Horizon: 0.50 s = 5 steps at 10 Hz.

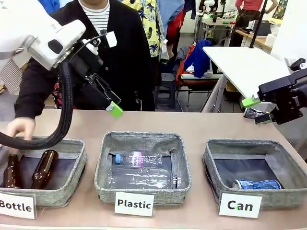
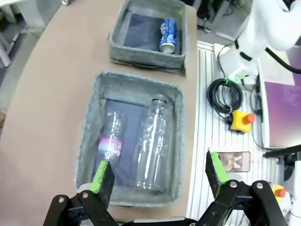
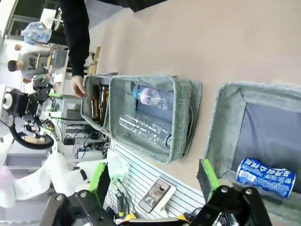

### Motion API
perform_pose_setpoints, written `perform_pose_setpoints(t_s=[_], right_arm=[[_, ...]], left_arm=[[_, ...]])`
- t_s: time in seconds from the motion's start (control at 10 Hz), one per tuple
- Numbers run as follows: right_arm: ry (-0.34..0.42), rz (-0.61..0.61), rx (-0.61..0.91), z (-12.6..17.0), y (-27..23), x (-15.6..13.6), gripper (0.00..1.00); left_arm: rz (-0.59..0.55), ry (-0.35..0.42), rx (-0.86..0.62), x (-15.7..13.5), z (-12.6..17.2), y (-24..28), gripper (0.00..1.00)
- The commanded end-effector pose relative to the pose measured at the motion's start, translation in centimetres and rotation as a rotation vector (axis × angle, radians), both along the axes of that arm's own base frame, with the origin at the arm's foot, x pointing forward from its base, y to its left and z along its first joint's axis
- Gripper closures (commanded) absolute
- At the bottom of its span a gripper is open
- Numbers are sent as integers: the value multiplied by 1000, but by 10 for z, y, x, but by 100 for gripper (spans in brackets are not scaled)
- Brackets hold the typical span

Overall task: Sort the can waste into the basket.
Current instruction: Pick up the can waste from the table and place it in the right Fabric basket.

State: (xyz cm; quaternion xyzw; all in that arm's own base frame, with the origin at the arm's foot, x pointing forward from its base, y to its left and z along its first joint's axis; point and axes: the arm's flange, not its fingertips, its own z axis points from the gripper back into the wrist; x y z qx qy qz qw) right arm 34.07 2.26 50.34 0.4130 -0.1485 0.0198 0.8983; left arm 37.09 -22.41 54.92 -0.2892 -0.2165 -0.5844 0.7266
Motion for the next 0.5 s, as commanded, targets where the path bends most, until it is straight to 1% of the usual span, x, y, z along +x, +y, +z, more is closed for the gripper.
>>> perform_pose_setpoints(t_s=[0.0,0.2,0.3,0.4], right_arm=[[-20,-47,4,-1,9,-4,0],[-30,-19,55,11,12,-3,0],[-21,8,120,22,18,0,0],[21,46,215,31,29,3,0]], left_arm=[[-58,28,-40,8,-3,5,0],[-85,64,-48,7,1,19,0],[-56,65,-74,6,6,40,0],[-13,82,-124,7,13,73,0]])
